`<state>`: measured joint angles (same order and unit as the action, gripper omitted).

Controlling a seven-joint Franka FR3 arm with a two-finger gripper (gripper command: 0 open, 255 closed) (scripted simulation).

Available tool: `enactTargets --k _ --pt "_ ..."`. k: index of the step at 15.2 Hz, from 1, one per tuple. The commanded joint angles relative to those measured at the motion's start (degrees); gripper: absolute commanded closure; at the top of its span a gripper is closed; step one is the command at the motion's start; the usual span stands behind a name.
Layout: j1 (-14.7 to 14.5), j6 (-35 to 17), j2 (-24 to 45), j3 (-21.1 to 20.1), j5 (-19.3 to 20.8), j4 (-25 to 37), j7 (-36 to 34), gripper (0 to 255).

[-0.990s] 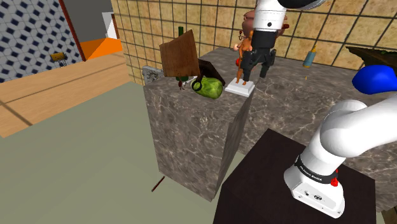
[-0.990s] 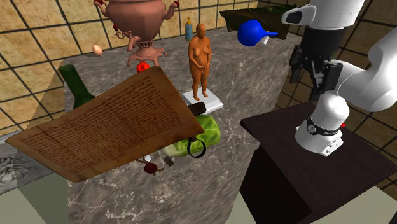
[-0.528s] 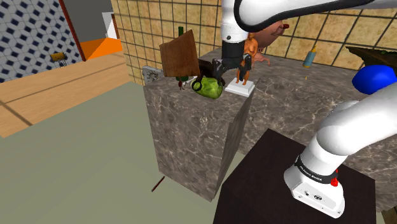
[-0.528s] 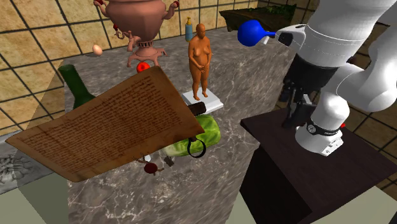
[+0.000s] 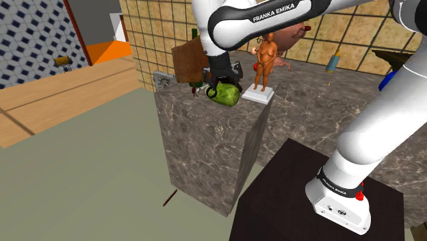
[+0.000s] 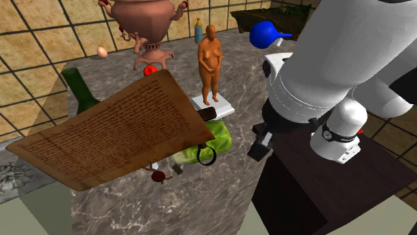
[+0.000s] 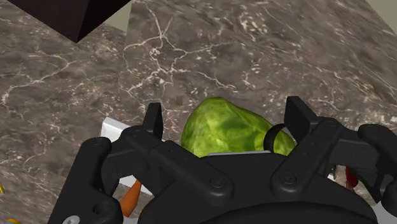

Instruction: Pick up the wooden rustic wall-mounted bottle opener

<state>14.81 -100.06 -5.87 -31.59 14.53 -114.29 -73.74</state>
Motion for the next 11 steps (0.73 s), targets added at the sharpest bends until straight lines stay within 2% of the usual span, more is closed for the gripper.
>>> enactTargets --k 1,3,6,10,11 --pt "0.4 2.6 6.7 -1.6 5.8 5.3 -8.7 0" --pt "-0.5 6.2 13.5 -1.9 11.2 11.4 -15.9 0" --pt "-3.6 12.7 23.1 -0.2 18.1 21.4 -24.6 0" --pt "-8.7 21.8 35.2 4.2 25.2 36.8 -32.3 0" --pt "-9.2 22.5 36.1 4.7 25.6 38.1 -32.7 0"
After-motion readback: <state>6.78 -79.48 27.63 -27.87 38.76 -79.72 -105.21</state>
